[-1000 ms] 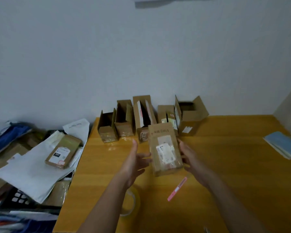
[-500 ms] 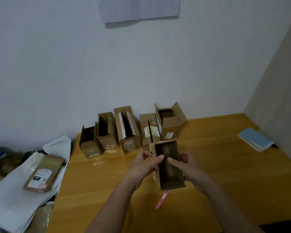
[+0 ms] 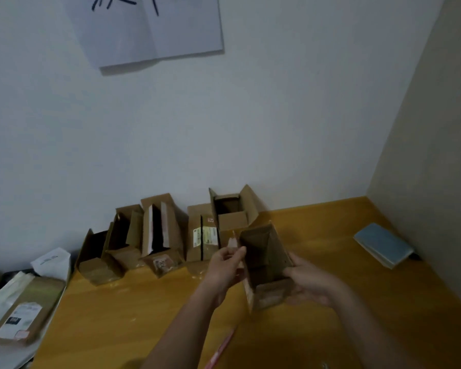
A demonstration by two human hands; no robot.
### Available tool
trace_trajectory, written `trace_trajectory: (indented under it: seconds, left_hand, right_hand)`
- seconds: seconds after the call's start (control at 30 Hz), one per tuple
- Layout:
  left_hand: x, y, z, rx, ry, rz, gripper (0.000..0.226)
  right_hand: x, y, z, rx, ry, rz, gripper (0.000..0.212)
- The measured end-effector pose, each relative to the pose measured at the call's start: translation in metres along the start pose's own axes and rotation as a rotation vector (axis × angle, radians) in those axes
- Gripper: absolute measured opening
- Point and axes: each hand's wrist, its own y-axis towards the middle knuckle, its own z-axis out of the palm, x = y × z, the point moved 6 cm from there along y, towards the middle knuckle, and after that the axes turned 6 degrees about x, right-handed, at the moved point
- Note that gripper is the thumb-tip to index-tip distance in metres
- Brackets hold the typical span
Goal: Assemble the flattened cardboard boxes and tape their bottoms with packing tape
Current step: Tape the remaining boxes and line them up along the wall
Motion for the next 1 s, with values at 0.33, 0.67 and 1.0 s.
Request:
trace_trajectory:
  seconds: [0.33, 0.67, 1.0]
  left_hand:
    - [-0.037, 0.087, 0.118, 0.073, 0.139, 0.012, 0.025]
    - [-0.055, 0.152, 0.112, -0.135, 0.332, 0.128, 0.022]
    - [-0.037, 0.177, 0.059, -0.247, 0.417, 0.005, 0.044]
  right_hand:
    - [-0.012, 0.051, -0.150, -0.337, 0.166, -0.031, 0.027]
    - [0.010, 0.133, -0.185, -0.447, 0.232, -0.134, 0.024]
    - [0.017, 0.200, -0.177, -0.403, 0.157, -0.139, 0.025]
